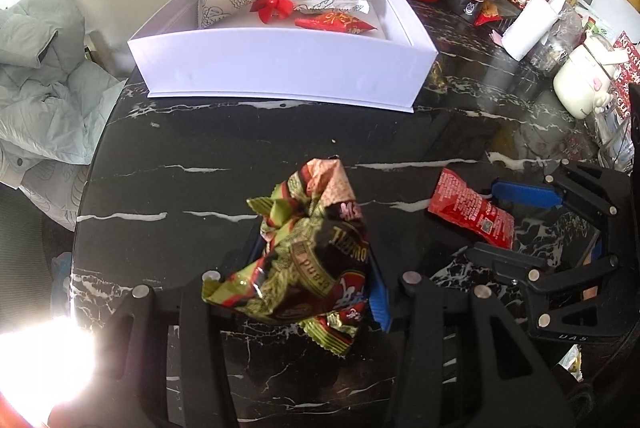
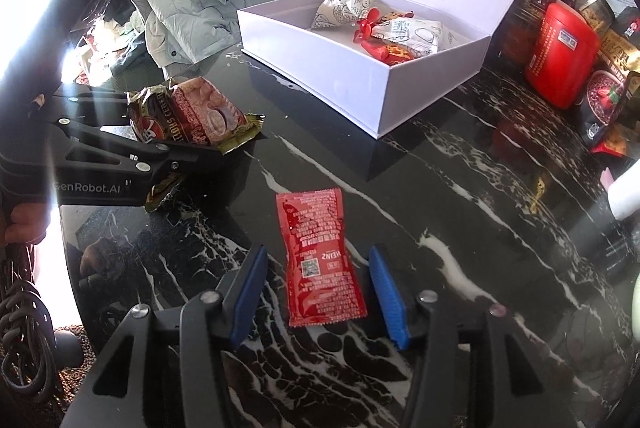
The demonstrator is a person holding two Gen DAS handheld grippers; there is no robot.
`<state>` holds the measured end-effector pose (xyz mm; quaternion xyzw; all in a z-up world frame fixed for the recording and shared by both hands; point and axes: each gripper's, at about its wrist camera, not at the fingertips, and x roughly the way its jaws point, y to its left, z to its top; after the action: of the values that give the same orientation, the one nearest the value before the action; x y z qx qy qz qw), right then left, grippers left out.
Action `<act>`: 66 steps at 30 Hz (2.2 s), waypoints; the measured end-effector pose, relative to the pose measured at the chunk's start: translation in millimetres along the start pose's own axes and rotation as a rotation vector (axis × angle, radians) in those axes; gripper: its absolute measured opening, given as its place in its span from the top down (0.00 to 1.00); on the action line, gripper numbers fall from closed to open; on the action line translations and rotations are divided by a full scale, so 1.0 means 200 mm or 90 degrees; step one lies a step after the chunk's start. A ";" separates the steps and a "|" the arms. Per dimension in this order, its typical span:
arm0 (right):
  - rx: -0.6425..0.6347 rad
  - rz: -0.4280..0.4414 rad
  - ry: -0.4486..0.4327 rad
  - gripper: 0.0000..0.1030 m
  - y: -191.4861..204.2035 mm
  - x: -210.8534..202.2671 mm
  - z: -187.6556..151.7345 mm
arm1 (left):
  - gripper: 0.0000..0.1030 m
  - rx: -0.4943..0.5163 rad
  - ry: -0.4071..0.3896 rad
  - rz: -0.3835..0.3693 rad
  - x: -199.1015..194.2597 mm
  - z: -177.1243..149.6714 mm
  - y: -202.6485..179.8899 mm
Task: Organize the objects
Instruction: 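Lift and carry the wrapper and red packet toward the lavender box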
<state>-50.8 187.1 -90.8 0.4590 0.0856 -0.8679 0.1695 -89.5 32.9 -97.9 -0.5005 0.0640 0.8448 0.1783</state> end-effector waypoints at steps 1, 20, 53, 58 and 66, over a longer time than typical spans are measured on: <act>0.000 -0.004 0.000 0.45 0.00 0.00 0.00 | 0.57 0.003 -0.003 0.002 0.00 0.00 0.00; 0.058 0.014 -0.023 0.80 -0.03 -0.02 0.00 | 0.58 -0.007 -0.007 0.003 0.00 0.00 0.00; 0.041 0.008 -0.100 0.80 -0.04 -0.31 0.13 | 0.61 0.013 -0.082 -0.014 -0.27 0.16 -0.07; 0.032 0.000 -0.116 0.80 -0.04 -0.37 0.17 | 0.61 0.018 -0.092 -0.019 -0.30 0.21 -0.08; 0.016 -0.008 -0.146 0.80 -0.07 -0.46 0.27 | 0.61 0.048 -0.131 -0.013 -0.39 0.33 -0.13</act>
<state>-50.1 203.7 15.9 0.3580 0.0575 -0.9169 0.1670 -101.3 57.7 4.1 -0.4042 0.0720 0.8869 0.2118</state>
